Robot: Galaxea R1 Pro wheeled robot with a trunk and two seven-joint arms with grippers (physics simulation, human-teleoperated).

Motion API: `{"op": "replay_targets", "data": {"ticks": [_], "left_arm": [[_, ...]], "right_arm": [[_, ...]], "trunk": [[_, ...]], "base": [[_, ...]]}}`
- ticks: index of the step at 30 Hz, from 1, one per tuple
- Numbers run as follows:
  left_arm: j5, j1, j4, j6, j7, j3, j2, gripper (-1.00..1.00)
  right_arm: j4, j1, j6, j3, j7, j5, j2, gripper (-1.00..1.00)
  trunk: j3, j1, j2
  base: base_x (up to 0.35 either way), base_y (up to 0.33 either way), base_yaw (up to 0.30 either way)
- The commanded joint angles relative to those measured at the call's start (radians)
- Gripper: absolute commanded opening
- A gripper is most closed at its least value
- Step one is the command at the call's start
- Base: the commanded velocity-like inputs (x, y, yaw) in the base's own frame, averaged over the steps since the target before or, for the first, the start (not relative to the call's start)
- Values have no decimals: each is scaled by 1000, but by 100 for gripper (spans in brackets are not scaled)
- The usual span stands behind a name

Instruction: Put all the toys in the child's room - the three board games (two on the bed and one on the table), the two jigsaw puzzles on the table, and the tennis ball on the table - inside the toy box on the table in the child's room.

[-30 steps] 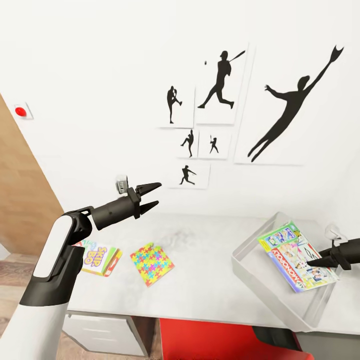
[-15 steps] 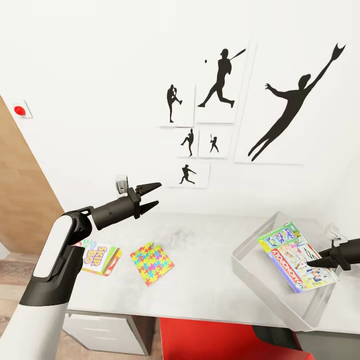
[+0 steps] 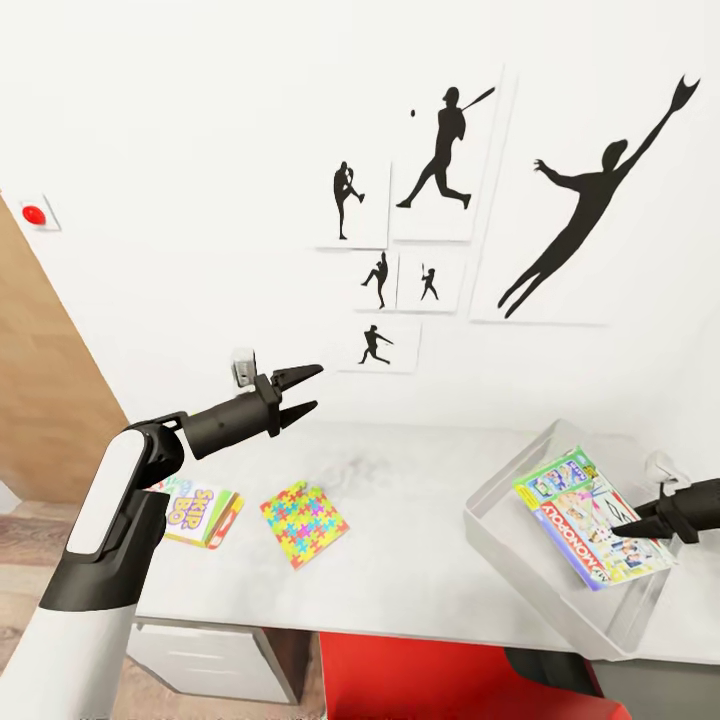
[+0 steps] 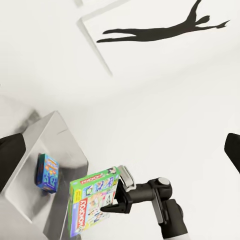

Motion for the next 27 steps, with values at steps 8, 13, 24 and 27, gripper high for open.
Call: {"op": "replay_targets", "data": {"ticks": [8,13,24,27], "left_arm": [[12,-16,1,0,16,-2,0,100],[13,-20,1,0,24,-2,0,100],[14,-22,1,0,29,-2,0,100],[14,-22,1,0,29,-2,0,100]], "right_arm": [[-1,-2,11,9,6,5,0,-100],[-1,-2,11,12,6,6,0,-100],[-1,-2,11,13,6,25,0,-100],[-1,-2,11,13,6,29,0,-100]], "trunk": [[-15,1,-2],[-23,1,-2],[-40,1,-2],[-45,1,-2]], "base": [[0,0,0],[0,0,0],[0,0,0],[0,0,0]]}}
